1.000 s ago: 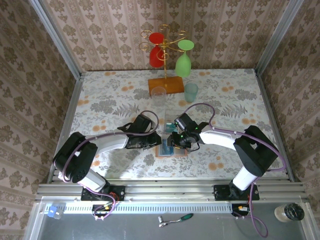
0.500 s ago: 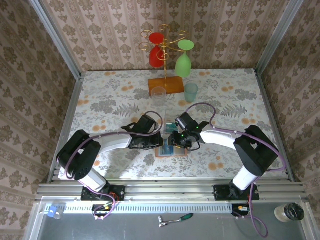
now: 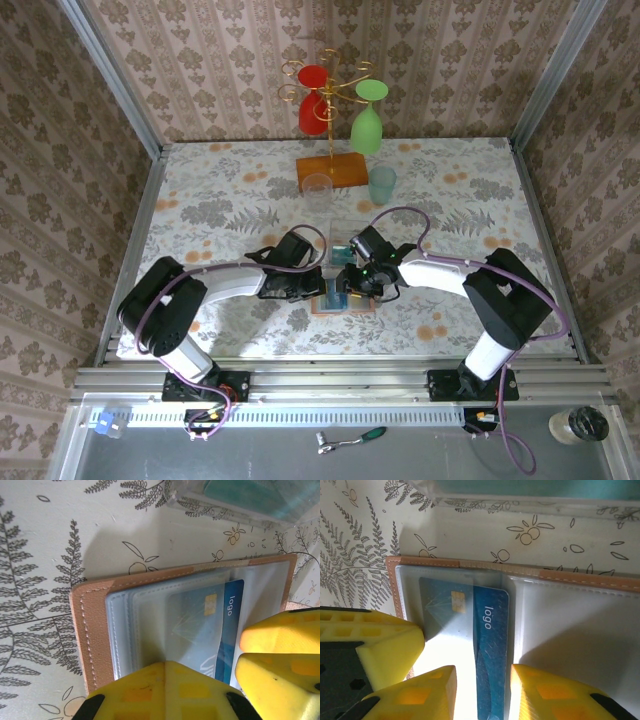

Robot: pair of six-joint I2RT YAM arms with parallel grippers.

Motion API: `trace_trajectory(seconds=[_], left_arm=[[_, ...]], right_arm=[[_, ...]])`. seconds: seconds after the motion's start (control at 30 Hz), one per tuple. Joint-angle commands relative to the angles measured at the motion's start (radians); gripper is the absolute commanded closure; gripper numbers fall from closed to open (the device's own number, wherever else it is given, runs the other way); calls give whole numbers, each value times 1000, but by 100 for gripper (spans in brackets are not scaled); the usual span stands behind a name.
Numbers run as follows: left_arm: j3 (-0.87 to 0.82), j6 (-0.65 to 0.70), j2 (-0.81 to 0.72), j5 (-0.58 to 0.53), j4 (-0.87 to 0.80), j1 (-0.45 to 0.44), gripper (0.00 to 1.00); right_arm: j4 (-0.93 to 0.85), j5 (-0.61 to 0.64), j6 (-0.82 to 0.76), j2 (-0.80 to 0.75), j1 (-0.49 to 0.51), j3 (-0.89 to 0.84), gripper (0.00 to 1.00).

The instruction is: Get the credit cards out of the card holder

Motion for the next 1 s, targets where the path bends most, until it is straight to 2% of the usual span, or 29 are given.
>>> trace_trajectory(seconds=[0.0, 0.4, 0.97], left_arm=[[4, 24, 15, -9, -29, -4, 96], [6, 33, 15, -23, -65, -4, 97], [9, 34, 18, -24, -73, -4, 97]], right_arm=[[22, -17, -7, 24, -6, -7, 66], [43, -37, 1, 46, -8, -9, 66], [59, -50, 16, -11, -9, -19, 79]])
